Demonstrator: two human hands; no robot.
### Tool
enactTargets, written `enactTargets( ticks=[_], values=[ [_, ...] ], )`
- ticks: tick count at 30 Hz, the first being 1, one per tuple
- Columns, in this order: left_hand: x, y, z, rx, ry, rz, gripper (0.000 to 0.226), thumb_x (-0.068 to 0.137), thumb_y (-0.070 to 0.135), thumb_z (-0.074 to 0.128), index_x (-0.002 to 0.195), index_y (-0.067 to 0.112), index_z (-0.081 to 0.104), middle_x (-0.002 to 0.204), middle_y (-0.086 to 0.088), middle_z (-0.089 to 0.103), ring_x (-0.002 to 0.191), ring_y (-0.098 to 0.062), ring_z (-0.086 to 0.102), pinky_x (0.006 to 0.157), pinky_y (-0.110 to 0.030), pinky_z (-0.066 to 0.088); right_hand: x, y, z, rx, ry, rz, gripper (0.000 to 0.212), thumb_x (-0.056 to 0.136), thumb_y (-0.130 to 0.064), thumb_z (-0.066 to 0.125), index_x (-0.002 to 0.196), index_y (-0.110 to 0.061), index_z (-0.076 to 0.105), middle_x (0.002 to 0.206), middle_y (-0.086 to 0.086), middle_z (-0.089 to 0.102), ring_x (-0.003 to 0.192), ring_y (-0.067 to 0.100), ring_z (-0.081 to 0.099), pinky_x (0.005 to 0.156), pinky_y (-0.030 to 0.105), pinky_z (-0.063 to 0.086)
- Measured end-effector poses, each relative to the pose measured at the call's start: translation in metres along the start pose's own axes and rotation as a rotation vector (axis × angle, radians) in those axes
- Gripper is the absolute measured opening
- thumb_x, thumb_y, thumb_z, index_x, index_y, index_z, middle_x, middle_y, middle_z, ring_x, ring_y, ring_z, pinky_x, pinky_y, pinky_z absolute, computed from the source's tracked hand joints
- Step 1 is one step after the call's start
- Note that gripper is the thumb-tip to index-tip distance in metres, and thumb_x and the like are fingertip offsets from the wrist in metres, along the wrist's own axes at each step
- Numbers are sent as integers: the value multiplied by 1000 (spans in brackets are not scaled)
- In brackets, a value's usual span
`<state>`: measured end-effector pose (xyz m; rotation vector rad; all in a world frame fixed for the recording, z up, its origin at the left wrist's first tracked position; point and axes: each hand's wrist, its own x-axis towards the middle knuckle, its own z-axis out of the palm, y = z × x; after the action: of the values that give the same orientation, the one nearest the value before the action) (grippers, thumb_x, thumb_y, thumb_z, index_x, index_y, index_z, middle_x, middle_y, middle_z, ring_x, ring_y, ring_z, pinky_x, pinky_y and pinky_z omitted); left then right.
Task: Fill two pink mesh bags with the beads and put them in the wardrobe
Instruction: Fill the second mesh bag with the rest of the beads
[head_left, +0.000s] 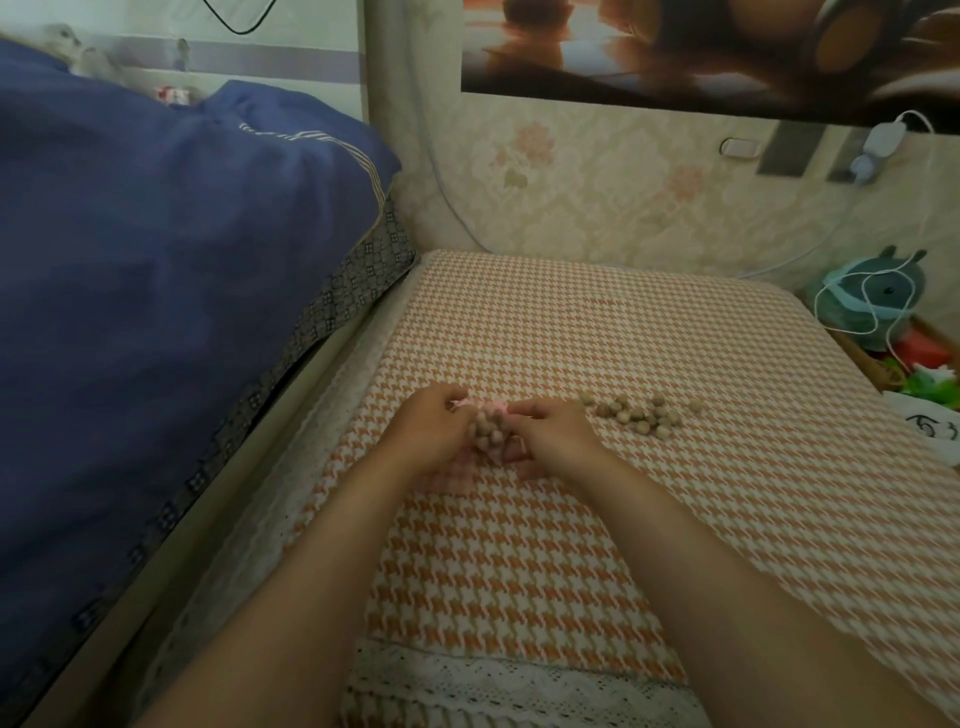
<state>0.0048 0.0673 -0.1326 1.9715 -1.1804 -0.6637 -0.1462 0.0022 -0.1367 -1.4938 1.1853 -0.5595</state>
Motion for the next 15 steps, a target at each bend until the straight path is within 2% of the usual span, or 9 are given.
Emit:
enactTargets(
  ticks=[2, 5, 6, 8, 9, 11, 12, 14, 15],
  values=[
    [-1, 0, -6, 32, 23, -2, 45, 101, 27, 55, 144, 17, 51, 145, -3, 54, 130, -21, 53, 105, -33, 43, -1, -2, -3, -143, 30, -61, 44, 97, -29, 64, 138, -15, 59, 112, 7, 71, 78, 18, 69, 67, 37, 60],
    [-6, -10, -15, 105, 66, -66, 45, 100, 23, 54, 145, 21, 49, 143, -4, 54, 126, -24, 54, 103, -38, 48, -8, -7, -10, -392, 89, -208, 46, 100, -27, 58, 145, -20, 53, 144, 2, 57, 122, 20, 59, 98, 34, 48],
    [-10, -13, -18, 195, 80, -93, 45, 99, 21, 53, 144, 22, 49, 145, -5, 51, 129, -26, 50, 105, -41, 47, -13, -8, -12, -448, 102, -255, 43, 100, -27, 56, 143, -22, 55, 146, 0, 55, 127, 20, 56, 102, 34, 45],
    [-18, -19, -23, 364, 65, -170, 49, 95, 22, 51, 144, 21, 47, 151, -9, 41, 138, -29, 38, 110, -45, 41, -22, -12, -10, -516, 107, -340, 34, 100, -28, 57, 134, -25, 61, 142, -4, 58, 120, 17, 60, 101, 35, 48],
    [-23, -20, -24, 427, 36, -199, 50, 94, 28, 51, 143, 20, 47, 151, -11, 38, 140, -30, 34, 111, -45, 40, -26, -12, -8, -529, 101, -376, 29, 100, -28, 57, 128, -26, 66, 136, -6, 62, 109, 13, 63, 94, 34, 51],
    [-32, -19, -24, 467, -17, -233, 48, 90, 43, 55, 131, 17, 57, 144, -13, 45, 133, -31, 42, 101, -40, 44, -37, -13, -2, -541, 71, -437, 19, 100, -24, 57, 112, -28, 72, 115, -14, 65, 84, 0, 60, 77, 25, 49],
    [-35, -19, -23, 452, -21, -229, 40, 88, 44, 59, 116, 16, 65, 133, -12, 55, 122, -30, 53, 90, -35, 48, -41, -13, 0, -557, 55, -461, 18, 100, -21, 58, 106, -28, 74, 107, -18, 63, 81, -2, 57, 75, 23, 47],
    [-38, -18, -20, 419, 4, -187, 20, 88, 33, 64, 86, 14, 69, 102, -10, 70, 94, -25, 66, 64, -28, 47, -45, -10, 4, -577, 26, -497, 18, 98, -20, 60, 102, -27, 76, 110, -15, 65, 98, 5, 62, 86, 26, 49],
    [-38, -17, -20, 411, 20, -173, 16, 89, 27, 63, 82, 13, 68, 93, -8, 70, 86, -23, 66, 59, -27, 44, -45, -9, 5, -572, 12, -494, 17, 98, -20, 60, 103, -27, 76, 116, -12, 67, 108, 9, 62, 92, 28, 50]
  ],
)
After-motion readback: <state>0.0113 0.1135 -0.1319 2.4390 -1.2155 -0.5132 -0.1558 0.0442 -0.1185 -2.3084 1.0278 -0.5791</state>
